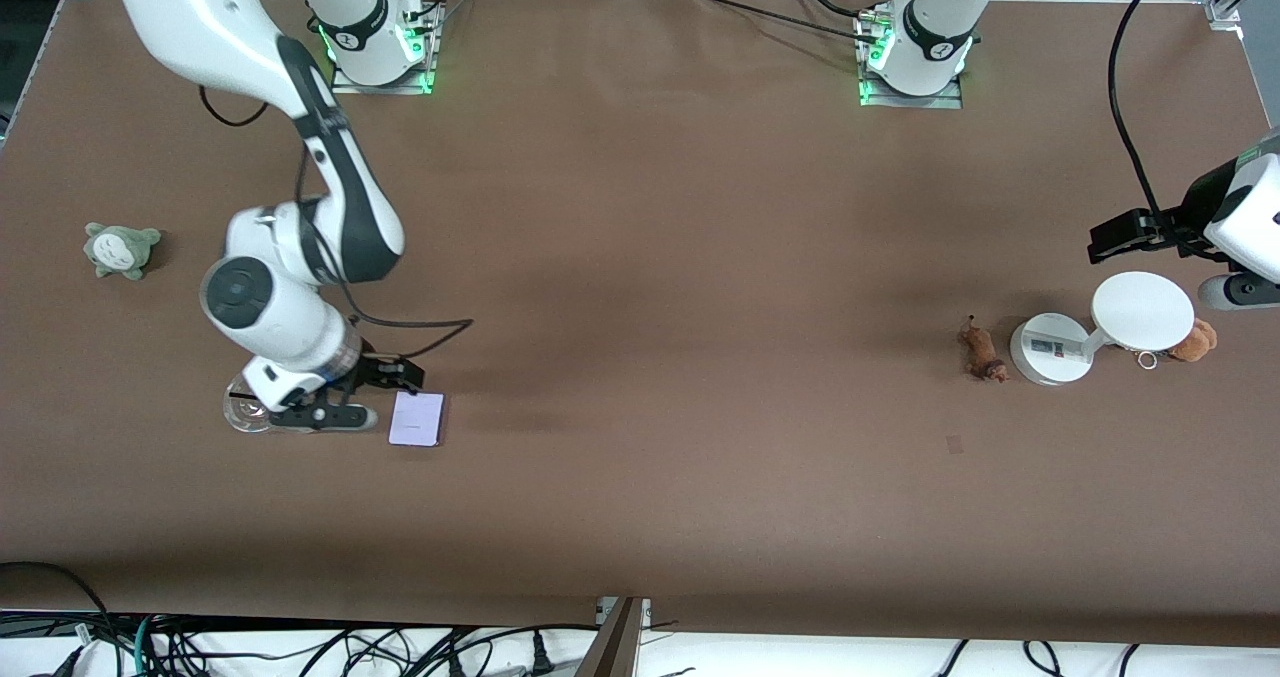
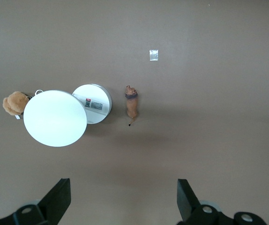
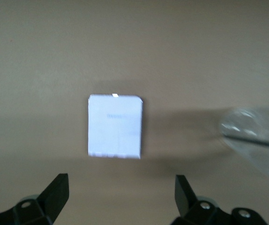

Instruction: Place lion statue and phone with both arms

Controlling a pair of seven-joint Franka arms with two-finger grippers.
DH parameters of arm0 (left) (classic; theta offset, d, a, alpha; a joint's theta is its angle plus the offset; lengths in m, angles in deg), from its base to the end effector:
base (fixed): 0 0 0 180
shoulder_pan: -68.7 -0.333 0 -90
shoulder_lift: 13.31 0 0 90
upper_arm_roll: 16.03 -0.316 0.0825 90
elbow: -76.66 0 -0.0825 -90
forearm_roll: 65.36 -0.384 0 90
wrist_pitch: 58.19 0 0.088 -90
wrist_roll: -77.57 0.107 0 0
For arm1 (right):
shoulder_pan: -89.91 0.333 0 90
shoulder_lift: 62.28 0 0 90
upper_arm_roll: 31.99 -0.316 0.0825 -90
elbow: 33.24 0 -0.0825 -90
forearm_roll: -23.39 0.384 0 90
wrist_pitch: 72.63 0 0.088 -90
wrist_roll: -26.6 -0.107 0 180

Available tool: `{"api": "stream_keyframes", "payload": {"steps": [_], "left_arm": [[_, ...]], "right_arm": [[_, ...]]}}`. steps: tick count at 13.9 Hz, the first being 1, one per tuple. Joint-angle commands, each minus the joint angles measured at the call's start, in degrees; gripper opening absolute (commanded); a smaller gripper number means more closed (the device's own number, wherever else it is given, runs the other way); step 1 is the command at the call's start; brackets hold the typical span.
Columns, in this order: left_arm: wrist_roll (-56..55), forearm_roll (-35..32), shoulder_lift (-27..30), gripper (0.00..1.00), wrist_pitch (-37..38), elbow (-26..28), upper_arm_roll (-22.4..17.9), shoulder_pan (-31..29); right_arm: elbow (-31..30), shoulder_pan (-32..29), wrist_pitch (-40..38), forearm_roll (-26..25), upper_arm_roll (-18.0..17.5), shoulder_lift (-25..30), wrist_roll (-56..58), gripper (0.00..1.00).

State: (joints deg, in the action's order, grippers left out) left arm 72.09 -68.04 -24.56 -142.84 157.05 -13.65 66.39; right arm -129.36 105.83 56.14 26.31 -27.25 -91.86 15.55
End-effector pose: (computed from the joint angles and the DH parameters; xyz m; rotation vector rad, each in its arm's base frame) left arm 0.6031 0.0071 0.5816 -3.0880 -0.1487 0.1855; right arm 0.6669 0.1397 0.3089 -3.1295 0.0261 -0.0854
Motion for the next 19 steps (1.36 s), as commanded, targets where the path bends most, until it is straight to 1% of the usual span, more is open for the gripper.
{"api": "stream_keyframes", "payload": {"steps": [1, 3, 5, 6, 7, 8, 10, 13, 14, 16, 19], "left_arm": [[-0.1, -1.1, -0.1, 1.00, 0.3, -1.1, 0.0, -0.2], [-0.3, -0.7, 0.1, 1.00, 0.3, -1.3, -0.1, -0.2], [-0.2, -0.6, 0.1, 1.00, 0.3, -3.1, -0.2, -0.3], [-0.2, -0.5, 0.1, 1.00, 0.3, -3.4, -0.1, -0.3], [-0.2, -0.5, 0.2, 1.00, 0.4, -3.4, -0.2, -0.3], [-0.2, -0.4, 0.2, 1.00, 0.3, -3.4, -0.1, -0.3], [-0.2, -0.2, 0.1, 1.00, 0.4, -3.4, -0.1, -0.3], [-0.1, 2.9, 0.4, 1.00, 0.4, -3.7, -0.1, -2.1], [-0.1, 2.9, 0.5, 1.00, 0.4, -3.7, -0.1, -2.1], [-0.4, 7.8, 0.6, 1.00, 0.4, -3.7, -0.1, -2.1], [-0.6, 8.2, 0.6, 1.00, 0.5, -3.7, 0.5, -2.0]], "right_arm": [[-1.7, -0.3, -8.1, 1.4, 0.8, 8.0, 2.1, 1.00], [-1.7, -0.3, -16.4, 1.5, 1.1, 13.9, 2.2, 1.00], [-1.7, -0.3, -24.3, 1.5, 3.0, 19.9, 2.3, 1.00], [-1.6, -0.3, -28.0, 1.4, 3.8, 22.3, 2.4, 1.00], [-1.6, -0.3, -30.4, 1.4, 3.8, 24.3, 2.4, 1.00], [-1.4, -0.3, -31.4, 1.0, 3.8, 25.1, 2.6, 1.00], [0.8, -0.3, -33.2, 0.9, 3.9, 24.8, 3.3, 1.00], [2.3, -0.3, -33.4, 1.1, 4.0, 24.4, 3.9, 1.00], [2.5, -0.3, -33.4, 1.1, 4.0, 24.4, 3.9, 1.00], [3.0, -0.4, -33.5, 1.2, 4.0, 24.3, 4.0, 1.00], [3.7, -0.3, -33.5, 0.7, 3.9, 23.9, 4.0, 1.00]]}}
